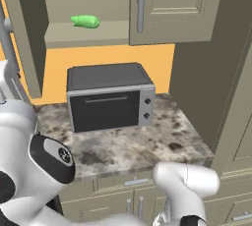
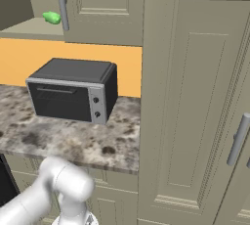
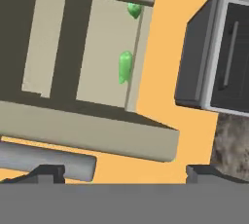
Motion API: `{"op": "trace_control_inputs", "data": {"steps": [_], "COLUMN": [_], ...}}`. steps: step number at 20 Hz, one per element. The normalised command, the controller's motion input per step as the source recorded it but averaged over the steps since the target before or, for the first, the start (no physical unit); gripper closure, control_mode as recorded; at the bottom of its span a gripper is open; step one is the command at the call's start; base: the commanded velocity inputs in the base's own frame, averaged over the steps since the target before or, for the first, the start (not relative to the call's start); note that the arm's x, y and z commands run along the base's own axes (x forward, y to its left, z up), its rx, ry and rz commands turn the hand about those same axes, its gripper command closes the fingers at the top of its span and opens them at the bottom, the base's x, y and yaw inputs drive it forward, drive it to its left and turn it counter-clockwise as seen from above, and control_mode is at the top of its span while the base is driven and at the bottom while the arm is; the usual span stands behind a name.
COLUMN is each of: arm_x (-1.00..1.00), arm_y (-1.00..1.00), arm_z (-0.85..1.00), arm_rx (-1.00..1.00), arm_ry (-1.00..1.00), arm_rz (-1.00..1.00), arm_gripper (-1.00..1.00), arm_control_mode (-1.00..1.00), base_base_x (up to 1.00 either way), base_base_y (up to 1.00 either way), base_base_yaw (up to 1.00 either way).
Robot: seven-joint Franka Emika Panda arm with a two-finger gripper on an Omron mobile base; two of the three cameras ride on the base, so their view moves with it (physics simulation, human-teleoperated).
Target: Pick the corn, corn from the counter and place them in the cabinet. Then close the cabinet.
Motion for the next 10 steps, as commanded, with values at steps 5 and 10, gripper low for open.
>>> {"op": "trace_control_inputs", "data": {"steps": [5, 10], "arm_x": [0.95, 0.49], "arm_y": [0.97, 0.28], "arm_z": [-0.51, 0.32], "arm_rx": [-0.02, -0.04], "arm_ry": [0.11, -0.48], "arm_rz": [-0.22, -0.23], "arm_gripper": [-1.00, -1.00], "arm_control_mode": [-1.00, -1.00], "base_base_x": [0.00, 0.00], "base_base_y": [0.00, 0.00], "base_base_yaw": [0.00, 0.00]}}
